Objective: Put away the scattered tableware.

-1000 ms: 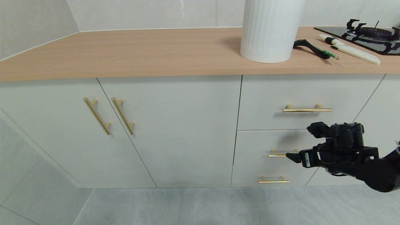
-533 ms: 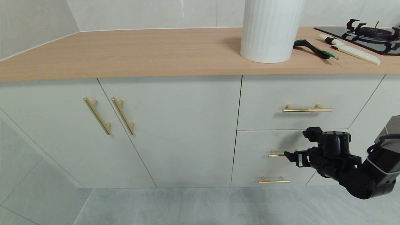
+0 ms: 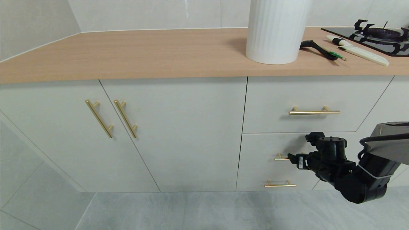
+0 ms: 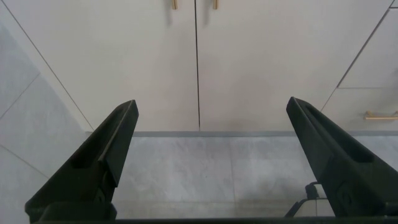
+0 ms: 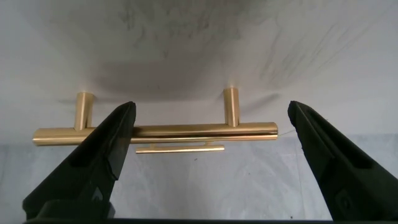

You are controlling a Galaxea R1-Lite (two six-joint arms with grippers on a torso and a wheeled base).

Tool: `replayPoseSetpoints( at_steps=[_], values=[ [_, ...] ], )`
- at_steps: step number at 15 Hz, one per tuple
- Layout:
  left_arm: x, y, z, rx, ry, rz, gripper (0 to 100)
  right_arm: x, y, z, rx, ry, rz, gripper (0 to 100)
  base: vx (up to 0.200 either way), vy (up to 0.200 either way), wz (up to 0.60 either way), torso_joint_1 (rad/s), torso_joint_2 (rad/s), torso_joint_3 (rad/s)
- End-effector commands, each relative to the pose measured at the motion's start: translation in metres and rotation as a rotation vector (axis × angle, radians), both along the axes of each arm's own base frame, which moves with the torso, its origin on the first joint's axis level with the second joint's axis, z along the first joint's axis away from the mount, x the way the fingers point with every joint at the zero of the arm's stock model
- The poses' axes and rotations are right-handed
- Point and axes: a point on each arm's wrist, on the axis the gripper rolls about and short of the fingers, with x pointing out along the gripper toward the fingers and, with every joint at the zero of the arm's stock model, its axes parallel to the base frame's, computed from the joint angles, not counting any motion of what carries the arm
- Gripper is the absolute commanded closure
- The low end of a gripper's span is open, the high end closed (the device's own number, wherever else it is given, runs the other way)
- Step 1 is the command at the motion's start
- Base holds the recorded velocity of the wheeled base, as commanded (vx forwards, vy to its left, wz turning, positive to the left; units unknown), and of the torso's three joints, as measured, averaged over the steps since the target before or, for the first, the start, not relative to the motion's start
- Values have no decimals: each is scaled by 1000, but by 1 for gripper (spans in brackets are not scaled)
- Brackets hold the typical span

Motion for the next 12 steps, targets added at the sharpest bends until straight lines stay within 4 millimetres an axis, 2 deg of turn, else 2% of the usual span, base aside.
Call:
replayPoseSetpoints(
  at_steps=[1, 10, 12],
  values=[
    [0, 0, 0, 0, 1, 1, 0, 0, 0, -2, -2, 5, 1, 0, 0, 0, 0, 0, 0, 0],
    [0, 0, 0, 0, 1, 1, 0, -10, -3, -8, -41, 72, 23, 0, 0, 0, 0, 0, 0, 0],
    [0, 0, 0, 0, 1, 1, 0, -25, -11, 9, -23, 152, 77, 0, 0, 0, 0, 0, 0, 0]
  ],
)
